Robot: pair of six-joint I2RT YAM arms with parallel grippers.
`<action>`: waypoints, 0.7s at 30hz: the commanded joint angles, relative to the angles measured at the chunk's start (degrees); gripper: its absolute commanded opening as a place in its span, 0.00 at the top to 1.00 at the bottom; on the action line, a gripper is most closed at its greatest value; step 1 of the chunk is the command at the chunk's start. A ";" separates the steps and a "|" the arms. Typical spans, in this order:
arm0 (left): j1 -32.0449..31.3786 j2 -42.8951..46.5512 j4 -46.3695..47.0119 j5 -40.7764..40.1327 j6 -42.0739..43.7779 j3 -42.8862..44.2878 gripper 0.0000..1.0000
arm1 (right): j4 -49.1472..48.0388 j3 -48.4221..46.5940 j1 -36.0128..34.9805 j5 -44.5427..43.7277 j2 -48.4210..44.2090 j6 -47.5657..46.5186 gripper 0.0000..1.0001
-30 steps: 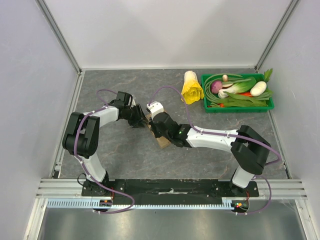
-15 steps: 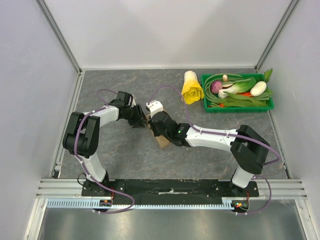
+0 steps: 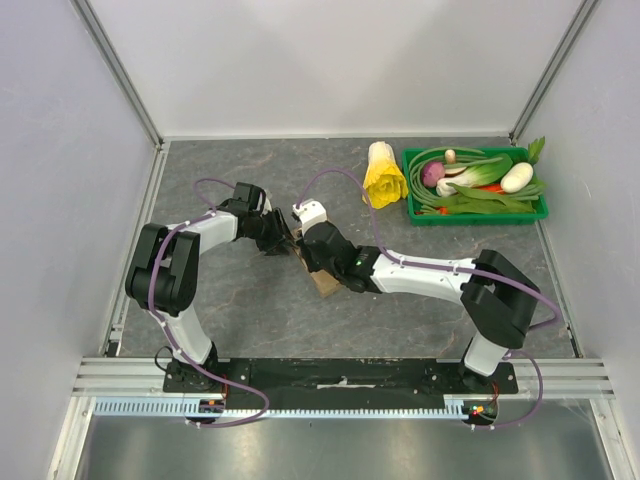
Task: Unpack the express box
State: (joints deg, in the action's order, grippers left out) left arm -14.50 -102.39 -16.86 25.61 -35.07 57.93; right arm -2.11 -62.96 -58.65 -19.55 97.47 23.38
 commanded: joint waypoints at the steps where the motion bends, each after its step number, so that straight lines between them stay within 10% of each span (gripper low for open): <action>1: -0.09 -1.41 -2.39 -4.86 2.46 0.08 0.51 | -1.14 -2.26 0.12 -1.01 0.97 0.09 1.00; 21: -0.09 -2.64 -4.32 -7.85 1.32 1.83 0.53 | 7.99 -1.82 0.03 -1.10 -0.43 0.71 1.00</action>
State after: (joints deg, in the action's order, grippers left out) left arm -14.70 -102.63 -17.76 24.97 -35.09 58.59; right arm -0.38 -63.35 -58.65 -19.57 99.85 23.75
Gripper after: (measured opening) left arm 0.479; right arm 0.143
